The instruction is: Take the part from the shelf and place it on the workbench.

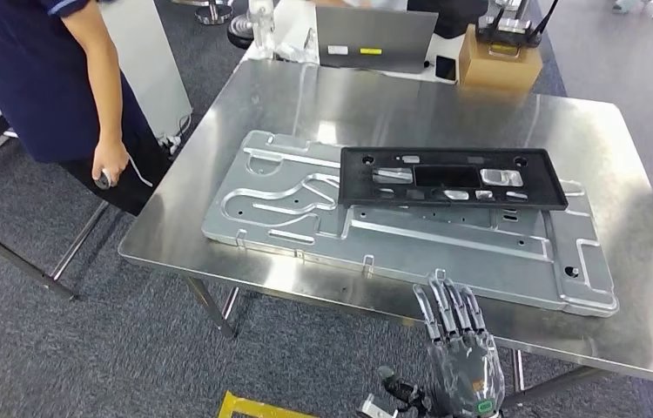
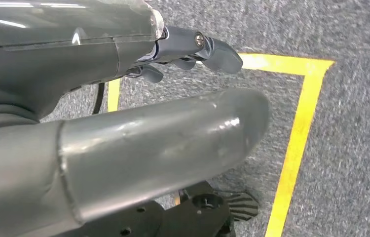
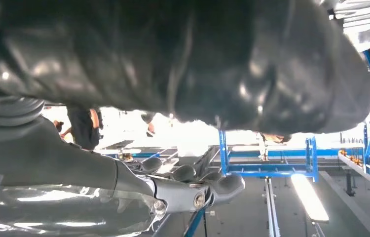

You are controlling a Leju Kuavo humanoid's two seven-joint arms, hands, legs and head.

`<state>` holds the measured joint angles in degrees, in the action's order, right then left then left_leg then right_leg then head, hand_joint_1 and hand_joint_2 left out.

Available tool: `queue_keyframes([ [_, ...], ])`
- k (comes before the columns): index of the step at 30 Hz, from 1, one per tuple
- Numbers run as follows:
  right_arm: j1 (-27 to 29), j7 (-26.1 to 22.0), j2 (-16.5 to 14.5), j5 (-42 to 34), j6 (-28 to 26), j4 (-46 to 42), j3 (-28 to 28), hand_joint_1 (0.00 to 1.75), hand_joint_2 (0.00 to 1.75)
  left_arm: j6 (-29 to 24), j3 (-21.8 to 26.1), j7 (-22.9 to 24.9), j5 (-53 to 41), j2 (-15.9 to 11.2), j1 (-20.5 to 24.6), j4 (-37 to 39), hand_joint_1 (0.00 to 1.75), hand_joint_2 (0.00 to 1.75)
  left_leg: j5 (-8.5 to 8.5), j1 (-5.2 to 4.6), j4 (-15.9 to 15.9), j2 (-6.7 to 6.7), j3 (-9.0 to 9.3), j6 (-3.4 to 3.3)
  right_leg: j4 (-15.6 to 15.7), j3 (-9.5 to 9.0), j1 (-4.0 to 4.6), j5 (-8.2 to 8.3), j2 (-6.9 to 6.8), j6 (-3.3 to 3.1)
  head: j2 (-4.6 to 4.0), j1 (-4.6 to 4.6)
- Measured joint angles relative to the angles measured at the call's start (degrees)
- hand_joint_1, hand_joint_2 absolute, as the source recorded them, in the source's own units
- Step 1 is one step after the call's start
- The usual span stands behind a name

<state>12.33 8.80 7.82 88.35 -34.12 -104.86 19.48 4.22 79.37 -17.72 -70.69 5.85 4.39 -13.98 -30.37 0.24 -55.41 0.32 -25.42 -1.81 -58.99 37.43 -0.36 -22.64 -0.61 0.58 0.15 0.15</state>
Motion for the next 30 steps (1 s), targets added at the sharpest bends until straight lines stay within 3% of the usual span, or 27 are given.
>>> queue_keyframes([
  [2, 0.5, -0.1, -0.2, 0.0, 0.0, -0.1, -0.4, 0.0, 0.0, 0.0, 0.1, 0.0, 0.0, 0.1, 0.0, 0.0, 0.0, 0.0, 1.56, 0.22, 0.2, 0.37, -1.46, -0.84, -3.9, 1.37, -0.2, -5.08, 0.3, 0.54, 0.0, 0.01],
  [4, 0.8, -0.1, -0.4, -0.3, -0.1, -0.1, -0.7, 0.0, 0.0, 0.0, 0.1, 0.0, 0.0, 0.2, 0.0, 0.0, 0.0, 0.0, 2.98, 0.19, 0.1, 0.48, -3.31, -1.09, -11.1, 2.94, -0.36, -10.61, 0.39, 0.99, 0.0, 0.01],
  [5, 0.9, -0.1, -0.5, -0.7, -0.2, -0.1, -0.9, 0.0, 0.0, 0.0, 0.1, 0.0, 0.1, 0.2, 0.0, 0.0, 0.0, 0.0, 3.65, 0.19, -0.1, 0.51, -4.28, -1.03, -14.0, 3.18, -0.45, -11.47, 0.39, 1.16, 0.0, 0.01],
  [6, 1.2, -0.1, -0.7, -1.3, -0.4, -0.1, -1.1, 0.0, 0.0, 0.0, 0.2, 0.0, 0.2, 0.3, 0.0, 0.0, 0.0, 0.0, 4.26, 0.2, -0.4, 0.52, -5.29, -0.91, -15.4, 2.66, -0.51, -10.94, 0.38, 1.28, 0.0, 0.01],
  [7, 1.6, -0.1, -1.0, -2.2, -0.8, -0.1, -1.4, 0.0, 0.0, 0.0, 0.2, 0.0, 0.3, 0.3, -0.1, 0.0, 0.0, 0.0, 4.78, 0.23, -0.7, 0.52, -6.31, -0.74, -14.9, 1.14, -0.57, -9.41, 0.38, 1.32, 0.0, 0.01],
  [9, 2.7, -0.4, -1.8, -4.9, -1.4, 0.2, -2.2, 0.0, 0.0, 0.0, 0.4, 0.0, 0.7, 0.4, -0.1, 0.0, 0.0, 0.0, 5.57, 0.26, -1.6, 0.45, -8.14, -0.28, -8.1, -4.7, -0.66, -7.12, 0.39, 1.16, 0.0, 0.01],
  [11, 3.8, -1.3, -2.8, -9.0, -1.7, 0.9, -3.2, 0.0, 0.0, -0.1, 0.7, 0.0, 1.0, 0.6, -0.1, 0.0, 0.0, 0.0, 6.24, 0.16, -2.3, 0.36, -9.16, 0.38, -0.4, -9.81, -0.43, -7.95, 0.48, 0.51, 0.0, -0.03],
  [12, 4.5, -2.2, -3.5, -11.7, -1.9, 1.7, -3.8, 0.0, 0.0, -0.1, 0.8, 0.0, 1.3, 0.7, -0.2, 0.0, 0.0, 0.0, 6.63, 0.14, -2.4, 0.34, -9.37, 0.74, 1.5, -10.76, -0.22, -8.65, 0.53, 0.1, 0.0, -0.05],
  [14, 5.8, -4.8, -5.1, -17.5, -2.2, 4.1, -5.3, 0.0, 0.0, -0.3, 1.2, 0.1, 1.6, 0.8, -0.2, 0.0, 0.0, 0.0, 7.29, 0.24, -2.4, 0.3, -9.58, 1.5, 2.1, -10.52, -0.09, -8.2, 0.45, -0.83, 0.0, -0.05],
  [15, 6.4, -6.7, -6.1, -20.7, -2.3, 5.7, -6.3, 0.0, 0.0, -0.4, 1.4, 0.1, 1.8, 0.8, -0.3, 0.0, 0.0, 0.0, 6.75, 0.34, -2.8, 0.25, -9.86, 1.85, 2.2, -10.11, -0.13, -7.67, 0.34, -1.34, 0.0, -0.05],
  [17, 7.0, -11.4, -8.6, -27.1, -2.1, 9.7, -9.0, 0.0, 0.0, -0.7, 1.7, 0.2, 2.0, 0.9, -0.5, 0.0, 0.0, 0.0, 2.65, 0.51, -6.1, 0.15, -11.09, 2.43, 2.4, -8.86, -0.29, -6.43, 0.12, -2.3, 0.0, -0.05],
  [19, 7.1, -17.7, -11.6, -33.6, -1.3, 15.1, -13.3, 0.0, 0.0, -0.9, 2.0, 0.2, 2.2, 1.0, -0.7, 0.0, 0.0, 0.0, -2.92, 0.53, -12.9, 0.13, -12.77, 2.85, 2.2, -7.2, -0.07, -5.24, 0.05, -2.73, 0.0, -0.04],
  [20, 6.9, -21.5, -13.1, -36.7, -0.1, 18.4, -16.2, 0.0, 0.0, -1.0, 2.1, 0.2, 2.3, 1.0, -0.7, 0.0, 0.0, 0.0, -4.26, 0.53, -16.1, 0.13, -13.18, 2.96, 2.0, -6.29, 0.09, -4.64, 0.0, -2.77, 0.0, -0.05],
  [21, 6.5, -25.8, -14.4, -39.8, 2.2, 22.0, -19.4, 0.0, 0.0, -1.0, 2.3, 0.2, 2.4, 1.0, -0.8, 0.0, 0.0, 0.0, -4.18, 0.52, -18.0, 0.13, -12.91, 2.95, 1.8, -5.36, 0.24, -4.07, -0.06, -2.76, 0.0, -0.05],
  [22, 6.0, -30.1, -15.6, -43.3, 5.6, 25.7, -22.8, 0.0, 0.0, -1.1, 2.4, 0.1, 2.6, 1.0, -0.9, 0.0, 0.0, 0.0, -2.93, 0.49, -18.0, 0.12, -11.78, 2.8, 1.6, -4.43, 0.38, -3.55, -0.11, -2.73, 0.0, -0.06],
  [23, 5.2, -33.9, -16.6, -46.8, 10.0, 29.4, -26.5, 0.0, 0.0, -1.2, 2.6, 0.0, 2.8, 1.0, -0.9, 0.0, 0.0, 0.0, -1.18, 0.44, -15.9, 0.09, -9.61, 2.48, 1.3, -3.55, 0.52, -3.05, -0.12, -2.68, 0.0, -0.05],
  [25, 3.0, -39.2, -18.3, -52.7, 18.9, 37.2, -34.6, 0.0, 0.0, -1.2, 2.9, -0.3, 3.1, 1.1, -0.9, -0.2, 0.0, 0.0, 0.16, 0.14, -7.6, -0.09, -3.43, 1.55, 0.9, -2.26, 0.68, -2.14, -0.1, -2.39, 0.0, -0.05],
  [27, 0.5, -40.4, -19.5, -55.6, 24.2, 45.2, -43.5, 0.0, 0.0, -1.2, 3.2, -0.5, 3.2, 1.2, -0.9, -0.3, 0.0, 0.0, -0.87, -0.34, -1.0, -0.25, 0.58, 0.85, 0.8, -1.7, 0.64, -1.28, -0.19, -1.78, 0.0, -0.06],
  [30, -2.6, -37.1, -20.4, -56.1, 25.5, 55.6, -55.1, 0.0, 0.0, -1.5, 3.6, -0.8, 3.0, 1.6, -1.1, -0.4, 0.0, 0.0, -0.37, -0.46, 0.9, -0.12, 0.53, -0.23, 0.7, -1.32, 0.47, -0.71, -0.15, -0.65, 0.0, -0.04],
])
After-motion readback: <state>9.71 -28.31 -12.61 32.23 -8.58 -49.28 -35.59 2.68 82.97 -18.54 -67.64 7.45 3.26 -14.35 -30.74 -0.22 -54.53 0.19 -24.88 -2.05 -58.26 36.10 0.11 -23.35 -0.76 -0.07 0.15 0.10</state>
